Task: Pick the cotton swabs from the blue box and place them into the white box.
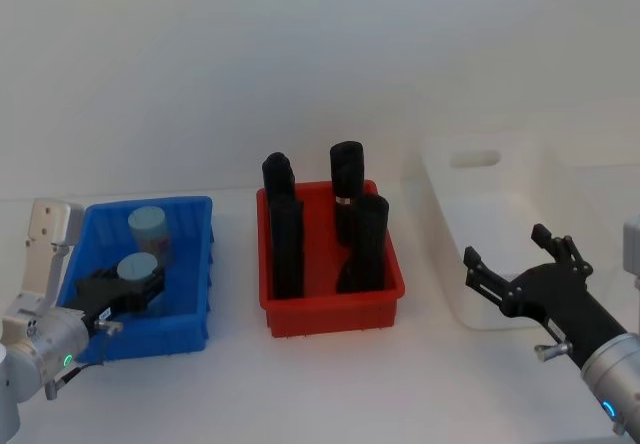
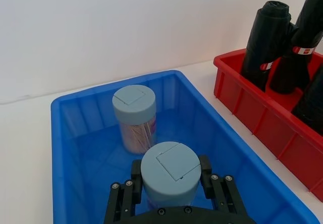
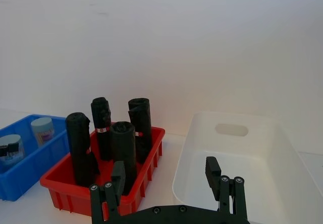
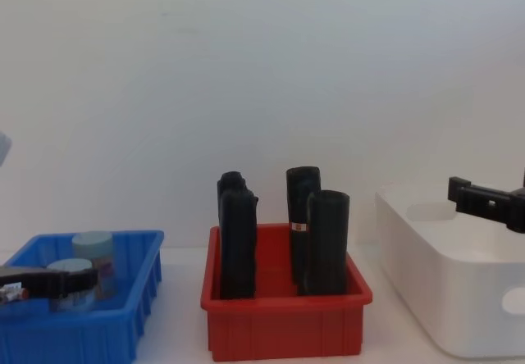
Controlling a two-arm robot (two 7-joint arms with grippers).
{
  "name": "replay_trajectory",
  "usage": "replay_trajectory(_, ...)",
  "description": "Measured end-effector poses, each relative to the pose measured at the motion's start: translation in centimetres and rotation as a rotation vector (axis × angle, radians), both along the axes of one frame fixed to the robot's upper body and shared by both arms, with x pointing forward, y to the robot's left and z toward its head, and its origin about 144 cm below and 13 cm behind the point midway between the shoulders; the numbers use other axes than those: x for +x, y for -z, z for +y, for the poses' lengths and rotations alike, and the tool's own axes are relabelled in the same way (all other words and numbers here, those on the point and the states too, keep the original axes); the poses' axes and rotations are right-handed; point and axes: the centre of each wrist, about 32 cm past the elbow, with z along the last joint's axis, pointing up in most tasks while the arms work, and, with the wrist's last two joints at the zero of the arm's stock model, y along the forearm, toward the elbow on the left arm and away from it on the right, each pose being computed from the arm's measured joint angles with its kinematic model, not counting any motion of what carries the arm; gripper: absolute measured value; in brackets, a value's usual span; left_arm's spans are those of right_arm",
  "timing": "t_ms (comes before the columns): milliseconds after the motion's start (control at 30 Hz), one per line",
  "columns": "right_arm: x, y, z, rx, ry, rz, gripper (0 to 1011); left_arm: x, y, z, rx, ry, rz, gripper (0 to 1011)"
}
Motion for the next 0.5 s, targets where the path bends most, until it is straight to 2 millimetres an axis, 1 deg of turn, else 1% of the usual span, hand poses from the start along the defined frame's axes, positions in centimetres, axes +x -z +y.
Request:
replay_trajectory(233, 0.0, 0.0, 0.0, 0.000, 0.000, 0.000, 1002, 0.1, -0.7, -0.2, 0.021, 0.026, -0.026, 671)
replay_trajectory(367, 0.0, 0.0, 0.0, 0.000, 0.000, 0.000, 1001, -0.1, -1.9, -0.5, 0.039, 0.054, -0.049, 671)
replay_trajectory(467, 0.0, 0.0, 0.0, 0.000, 0.000, 0.000, 1001, -0.3, -3.1, -0.9, 0.055, 0.082, -0.065, 671)
replay_trajectory(500, 0.0, 0.0, 0.0, 0.000, 0.000, 0.000, 1001, -0.3, -3.1, -0.9, 0.055, 0.082, -0.065, 671)
